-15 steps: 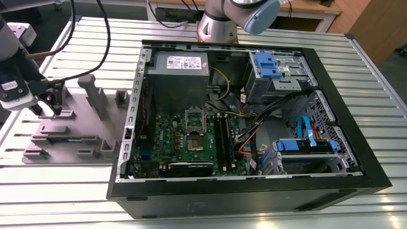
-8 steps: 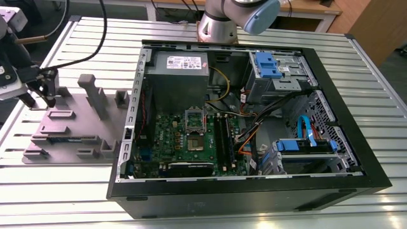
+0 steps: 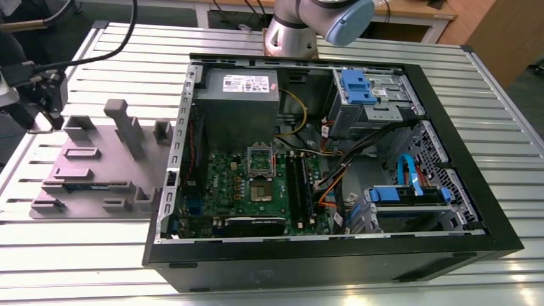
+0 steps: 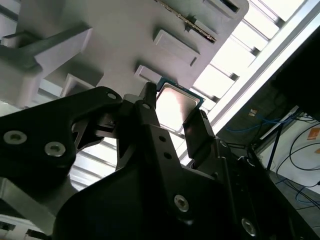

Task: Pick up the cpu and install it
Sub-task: 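Pick up the cpu and move it towards the insertion slot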

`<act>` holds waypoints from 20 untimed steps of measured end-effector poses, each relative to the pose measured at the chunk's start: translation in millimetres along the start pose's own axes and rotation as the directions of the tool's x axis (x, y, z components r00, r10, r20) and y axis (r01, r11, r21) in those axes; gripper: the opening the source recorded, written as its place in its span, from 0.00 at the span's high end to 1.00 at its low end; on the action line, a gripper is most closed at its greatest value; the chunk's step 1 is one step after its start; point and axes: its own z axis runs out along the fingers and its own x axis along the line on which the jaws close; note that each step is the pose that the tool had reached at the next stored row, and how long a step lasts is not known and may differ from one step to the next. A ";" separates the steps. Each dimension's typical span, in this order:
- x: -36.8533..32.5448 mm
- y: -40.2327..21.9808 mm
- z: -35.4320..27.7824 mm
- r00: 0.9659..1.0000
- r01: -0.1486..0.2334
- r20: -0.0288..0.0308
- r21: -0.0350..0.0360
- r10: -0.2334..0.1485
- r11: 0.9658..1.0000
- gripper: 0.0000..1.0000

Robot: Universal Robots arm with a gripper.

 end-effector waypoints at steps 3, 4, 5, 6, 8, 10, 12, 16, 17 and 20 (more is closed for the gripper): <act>-0.1 0.4 -13.2 1.000 0.000 0.000 0.000 0.000 1.000 0.53; -0.2 0.5 -16.8 1.000 0.000 0.000 0.000 0.000 1.000 0.53; -0.3 0.7 -21.0 1.000 0.000 0.000 0.000 0.000 1.000 0.53; -0.3 0.8 -24.6 1.000 0.000 0.000 0.000 0.000 1.000 0.53; -0.4 1.0 -31.3 1.000 0.000 0.000 0.000 0.000 1.000 0.53; -0.7 1.2 -37.3 1.000 0.000 0.000 0.000 0.000 1.000 0.53; -0.8 1.4 -42.8 1.000 0.000 0.000 0.000 0.000 1.000 0.53; -1.2 1.7 -53.9 1.000 0.000 0.000 0.000 0.000 1.000 0.53; -1.3 1.8 -56.5 1.000 0.000 0.000 0.000 0.000 1.000 0.53; -1.5 2.0 -64.0 1.000 0.000 0.000 0.000 0.000 1.000 0.53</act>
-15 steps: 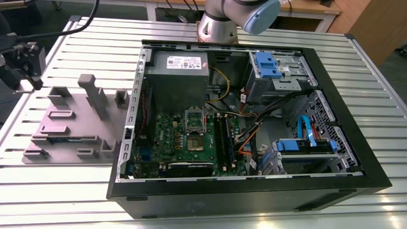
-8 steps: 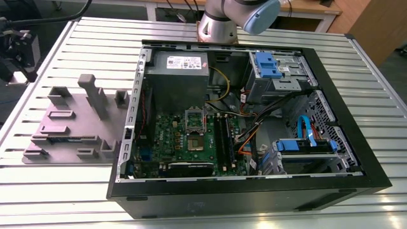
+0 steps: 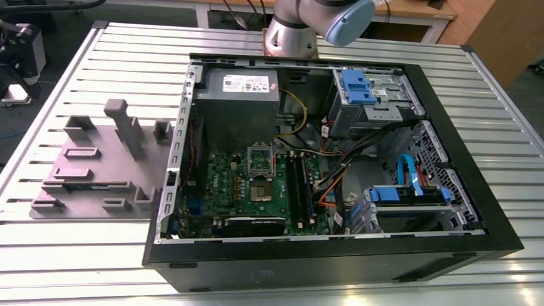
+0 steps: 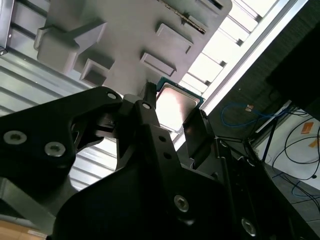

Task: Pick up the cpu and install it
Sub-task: 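Pick up the cpu and move it towards the insertion slot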

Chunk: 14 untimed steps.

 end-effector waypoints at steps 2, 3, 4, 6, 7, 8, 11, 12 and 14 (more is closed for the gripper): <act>-0.1 0.1 -4.7 1.000 0.000 0.000 0.000 0.000 1.000 0.53; -0.1 0.2 -6.9 1.000 0.000 0.000 0.000 0.000 1.000 0.53; -0.1 0.3 -8.9 1.000 0.000 0.000 0.000 0.000 1.000 0.53; -0.1 0.3 -10.2 1.000 0.000 0.000 0.000 0.000 1.000 0.53; -0.2 0.3 -10.2 1.000 0.000 0.000 0.000 0.000 1.000 0.53; -0.2 0.3 -10.3 1.000 0.000 0.000 0.000 0.000 1.000 0.53; -0.2 0.3 -10.5 1.000 0.000 0.000 0.000 0.000 1.000 0.53; -0.6 0.3 -10.6 1.000 0.000 0.000 0.000 0.000 1.000 0.53; -2.2 0.1 -10.6 1.000 0.000 0.000 0.000 0.000 1.000 0.53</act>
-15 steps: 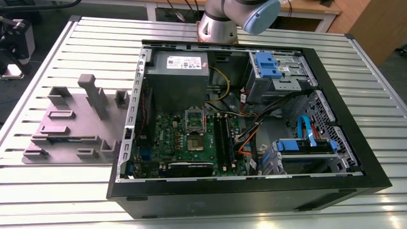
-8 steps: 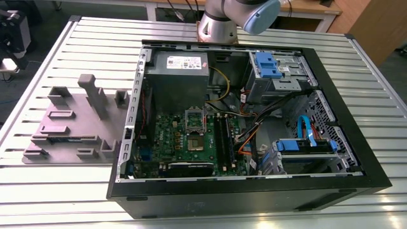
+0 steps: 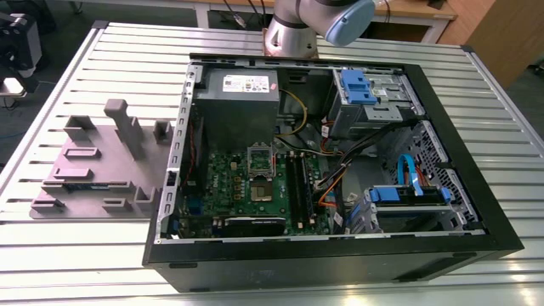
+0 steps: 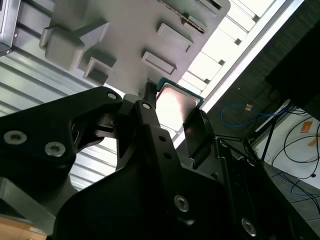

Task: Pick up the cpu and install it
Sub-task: 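Pick up the cpu and move it towards the insertion slot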

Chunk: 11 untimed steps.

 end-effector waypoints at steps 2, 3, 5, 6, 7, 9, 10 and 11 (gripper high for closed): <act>-2.5 -0.2 0.0 1.000 0.000 0.000 0.000 0.000 1.000 0.53; -3.9 -0.3 0.0 1.000 0.000 0.000 0.000 0.000 1.000 0.53; -7.7 -0.7 0.0 1.000 0.000 -0.001 0.000 0.000 1.000 0.53; -9.8 -0.9 -0.1 1.000 0.000 -0.001 0.000 0.000 1.000 0.53; -12.0 -1.0 -0.1 1.000 0.000 -0.001 0.000 0.000 1.000 0.53; -16.9 -1.4 -0.2 1.000 0.000 -0.002 0.000 0.000 1.000 0.53; -19.5 -1.6 -0.2 1.000 0.000 -0.002 0.000 0.000 1.000 0.53; -22.1 -1.8 -0.3 1.000 0.000 -0.003 0.000 0.000 1.000 0.53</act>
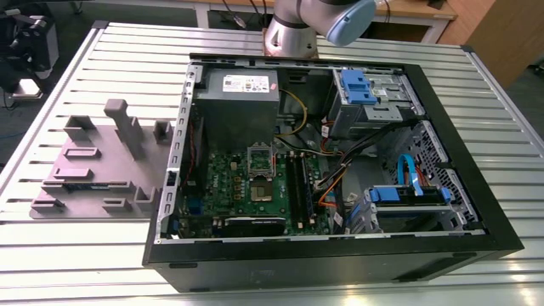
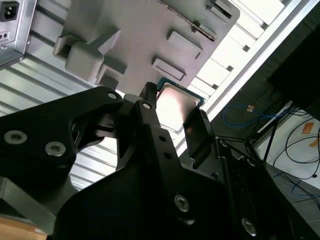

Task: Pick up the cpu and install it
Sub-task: 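Pick up the cpu and move it towards the insertion slot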

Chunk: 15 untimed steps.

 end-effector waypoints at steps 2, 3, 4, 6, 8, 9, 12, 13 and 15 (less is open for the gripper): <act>-5.4 -0.4 -0.1 1.000 0.000 -0.001 0.000 0.000 1.000 0.53; -8.2 -0.6 -0.2 1.000 0.000 -0.001 0.000 0.000 1.000 0.53; -11.1 -0.8 -0.2 1.000 0.000 -0.002 0.000 0.000 1.000 0.53; -16.1 -1.1 -0.3 1.000 0.000 -0.002 0.000 0.000 1.000 0.53; -16.8 -1.1 -0.3 1.000 0.000 -0.002 0.000 0.000 1.000 0.53; -16.8 -1.1 -0.3 1.000 0.000 -0.003 0.000 0.000 1.000 0.53; -17.3 -1.1 -0.3 1.000 0.000 -0.003 0.000 0.000 1.000 0.53; -17.3 -1.1 -0.3 1.000 0.000 -0.003 0.000 0.000 1.000 0.53; -17.4 -1.1 -0.3 1.000 0.000 -0.003 0.000 0.000 1.000 0.53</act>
